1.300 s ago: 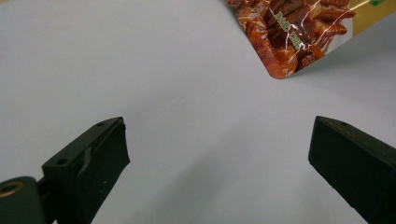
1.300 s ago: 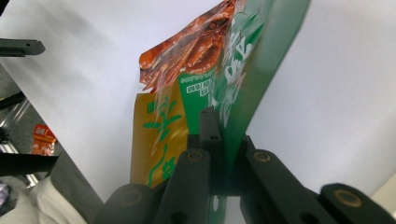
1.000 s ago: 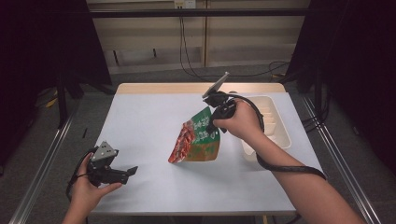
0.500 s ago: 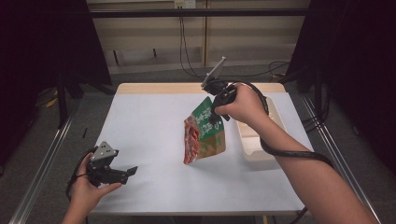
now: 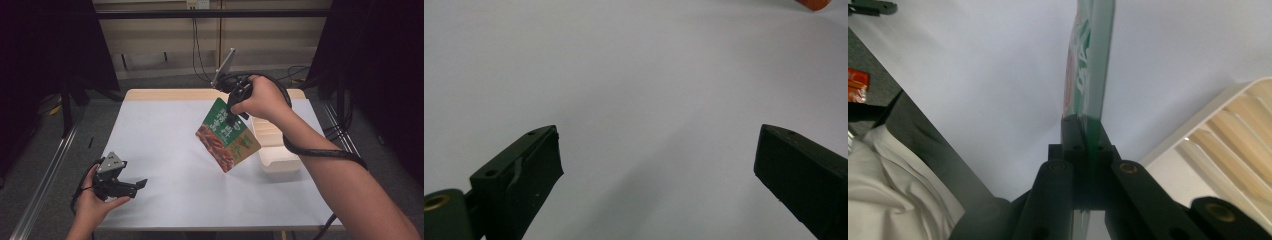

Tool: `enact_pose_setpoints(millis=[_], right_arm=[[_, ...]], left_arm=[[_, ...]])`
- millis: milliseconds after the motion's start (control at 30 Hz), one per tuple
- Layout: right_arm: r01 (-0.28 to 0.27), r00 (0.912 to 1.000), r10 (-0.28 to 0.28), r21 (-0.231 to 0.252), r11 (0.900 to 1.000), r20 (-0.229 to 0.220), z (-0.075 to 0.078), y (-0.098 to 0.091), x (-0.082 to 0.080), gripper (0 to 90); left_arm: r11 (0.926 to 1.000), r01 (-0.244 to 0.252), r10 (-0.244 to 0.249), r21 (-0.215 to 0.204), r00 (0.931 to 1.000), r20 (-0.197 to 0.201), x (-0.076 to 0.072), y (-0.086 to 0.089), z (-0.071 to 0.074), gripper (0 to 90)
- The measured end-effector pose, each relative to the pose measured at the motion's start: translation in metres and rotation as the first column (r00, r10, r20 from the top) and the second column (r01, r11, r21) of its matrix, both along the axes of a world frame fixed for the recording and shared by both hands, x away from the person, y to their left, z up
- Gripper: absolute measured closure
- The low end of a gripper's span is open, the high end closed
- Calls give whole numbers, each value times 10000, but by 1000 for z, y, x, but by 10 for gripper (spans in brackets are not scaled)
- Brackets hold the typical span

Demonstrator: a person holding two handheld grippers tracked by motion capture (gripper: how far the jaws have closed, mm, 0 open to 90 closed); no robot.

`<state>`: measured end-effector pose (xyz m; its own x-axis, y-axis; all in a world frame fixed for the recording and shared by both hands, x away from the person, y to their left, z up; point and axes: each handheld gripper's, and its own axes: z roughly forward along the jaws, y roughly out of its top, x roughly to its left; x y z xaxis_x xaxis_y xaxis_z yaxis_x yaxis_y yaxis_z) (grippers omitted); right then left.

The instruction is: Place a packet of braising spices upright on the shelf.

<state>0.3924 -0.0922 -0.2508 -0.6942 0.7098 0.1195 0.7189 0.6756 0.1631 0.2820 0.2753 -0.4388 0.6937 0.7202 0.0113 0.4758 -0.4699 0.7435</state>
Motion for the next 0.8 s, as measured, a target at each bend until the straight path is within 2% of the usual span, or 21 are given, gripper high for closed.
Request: enact_pose_setpoints(millis=[200, 267, 400, 467, 500, 567, 600, 667, 800], right_arm=[[-405, 9991, 407, -248, 9989, 77, 11, -5, -1, 900], [-309, 9995, 311, -282, 9991, 65, 15, -7, -1, 900], [-462, 9989, 461, -332, 9984, -22, 20, -12, 0, 900], [-972, 9951, 979, -395, 9945, 160, 21, -16, 1, 900], [-832, 9964, 839, -409, 9957, 154, 23, -16, 1, 900], [-927, 9956, 932, -385, 9950, 121, 26, -19, 1, 900], [-962, 9949, 973, -418, 9945, 259, 27, -20, 2, 900], [-896, 9959, 899, -320, 9955, 77, 29, -22, 4, 900], [-1053, 9940, 1070, -646, 9923, 240, 32, -23, 6, 900]], left_arm=[[10000, -18, 18, -58, 10000, 15, -1, 0, 0, 49], [10000, -63, 63, -15, 10000, 33, -1, -1, 0, 49], [10000, -26, 26, -7, 10000, 16, -1, -1, 0, 49], [10000, 10, -10, 25, 10000, 67, -1, 0, 1, 49], [10000, 12, -12, 17, 10000, 70, -1, 0, 1, 48], [10000, -26, 26, -20, 10000, 5, -1, 0, 0, 49], [10000, -78, 78, 26, 10000, 19, -1, 0, 0, 48], [10000, -9, 9, -15, 10000, 28, -1, 0, 0, 48], [10000, -28, 28, 18, 10000, 64, -1, 1, 1, 49]])
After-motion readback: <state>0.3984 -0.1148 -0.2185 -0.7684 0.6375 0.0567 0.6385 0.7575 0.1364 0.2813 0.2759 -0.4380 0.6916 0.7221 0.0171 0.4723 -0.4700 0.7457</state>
